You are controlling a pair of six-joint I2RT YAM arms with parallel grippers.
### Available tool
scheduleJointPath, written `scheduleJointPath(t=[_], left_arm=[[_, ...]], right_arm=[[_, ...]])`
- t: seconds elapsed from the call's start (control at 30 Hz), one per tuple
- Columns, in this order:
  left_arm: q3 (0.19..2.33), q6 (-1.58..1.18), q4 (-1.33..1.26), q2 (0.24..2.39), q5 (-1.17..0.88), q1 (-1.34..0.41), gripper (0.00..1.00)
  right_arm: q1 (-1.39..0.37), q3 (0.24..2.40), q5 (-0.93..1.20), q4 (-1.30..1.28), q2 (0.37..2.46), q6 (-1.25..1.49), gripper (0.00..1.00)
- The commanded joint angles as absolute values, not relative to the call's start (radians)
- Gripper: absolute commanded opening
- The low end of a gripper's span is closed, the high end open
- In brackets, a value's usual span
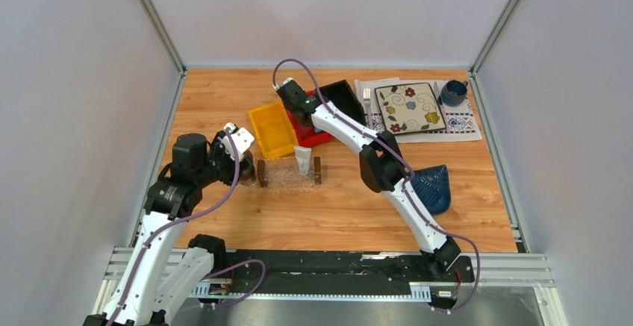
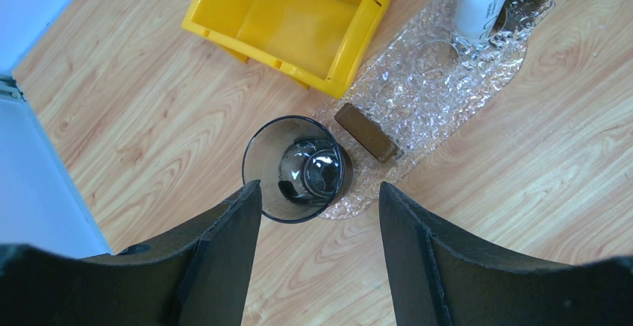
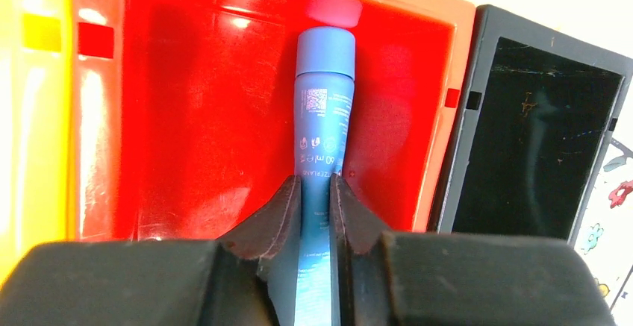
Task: Prepare toiletry sets of a toothbrush and toothpaste on the tray
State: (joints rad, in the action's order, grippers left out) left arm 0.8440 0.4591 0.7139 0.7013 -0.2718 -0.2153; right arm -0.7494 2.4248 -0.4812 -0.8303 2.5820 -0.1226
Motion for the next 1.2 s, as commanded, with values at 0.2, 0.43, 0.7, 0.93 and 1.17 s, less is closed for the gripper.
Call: scheduleJointPath(t=[0.2,0.43,0.7,0.93,1.17], left_arm=[[0.834,0.472,0.699,0.692,-0.285,-0.209,0.67],[0.836,0.471,0.696,0.696,-0.281,-0.209,0.67],[0.851,0.469,0.683,0.721,-0.273,-0.207,0.67],[0.865,0.466,0.67,0.736,-0.273,-0.207,0.67],[0.873,0.465,0.666,0.739,-0.278,-0.209,0.67]], right_arm=[[-0.733,2.503,-0.522,-0.749,2.546,-0.089,0.02],[-0.71,2.502,-0.473,-0.746,2.554,-0.029,0.0],[-0.696,2.505,-0.433,-0.736,2.548,-0.006,0.0],[-0.69,2.51,-0.42,-0.732,2.528,0.029,0.0],[-0.684,2.505,-0.402,-0.741,2.491,0.063,0.0]])
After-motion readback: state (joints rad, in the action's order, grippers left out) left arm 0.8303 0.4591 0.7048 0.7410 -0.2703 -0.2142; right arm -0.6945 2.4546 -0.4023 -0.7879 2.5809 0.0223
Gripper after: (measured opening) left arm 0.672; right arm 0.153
